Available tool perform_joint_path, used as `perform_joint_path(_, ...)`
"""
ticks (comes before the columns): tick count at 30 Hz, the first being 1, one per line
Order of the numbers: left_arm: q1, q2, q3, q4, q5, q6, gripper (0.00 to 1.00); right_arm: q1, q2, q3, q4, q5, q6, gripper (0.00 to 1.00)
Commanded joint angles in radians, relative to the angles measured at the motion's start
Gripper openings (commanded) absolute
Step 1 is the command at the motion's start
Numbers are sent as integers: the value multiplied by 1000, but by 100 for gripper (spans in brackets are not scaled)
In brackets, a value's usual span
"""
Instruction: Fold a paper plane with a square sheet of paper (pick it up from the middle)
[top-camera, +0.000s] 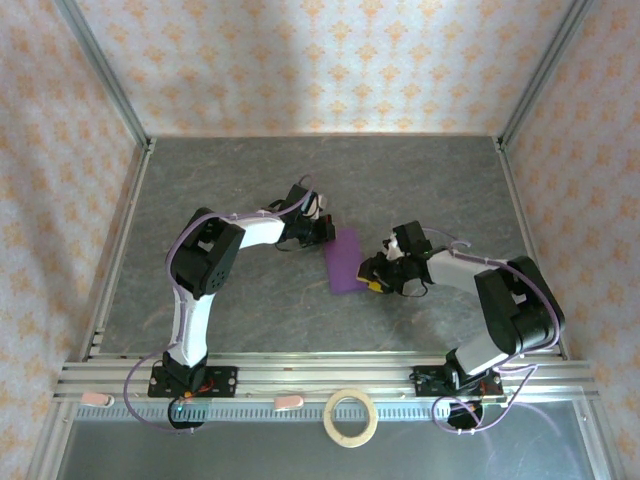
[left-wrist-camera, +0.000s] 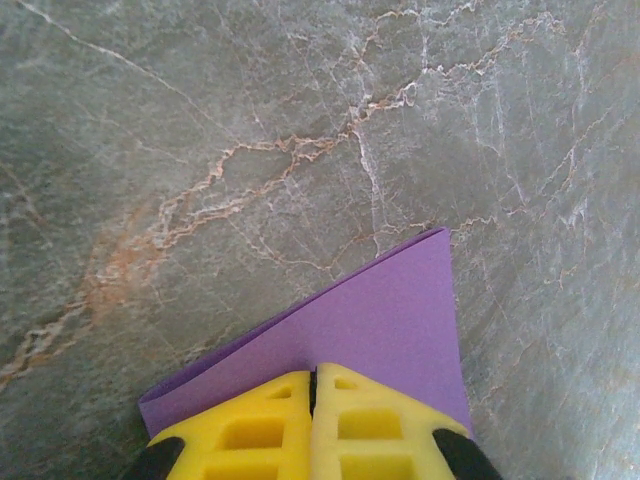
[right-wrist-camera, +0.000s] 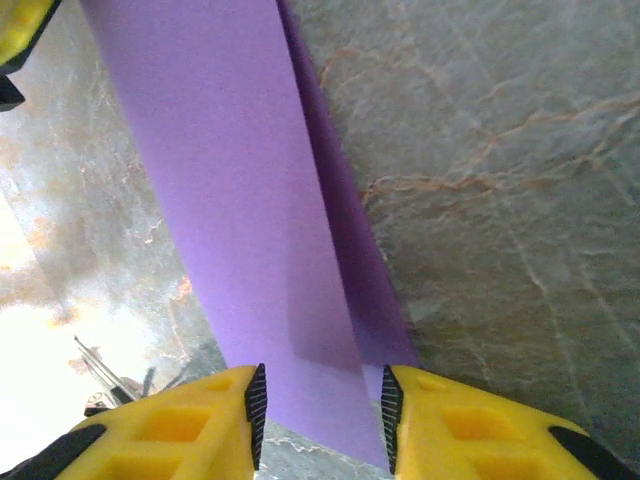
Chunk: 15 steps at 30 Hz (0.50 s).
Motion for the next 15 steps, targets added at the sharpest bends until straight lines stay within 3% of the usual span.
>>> perform_joint_path(1,4,25,-32,-64,-15,34,6,4,8,12,39,-10,20,32)
perform_joint_path(15,3,49,-10,-50,22,107,6,-20,148,152,60,-67,-45,36)
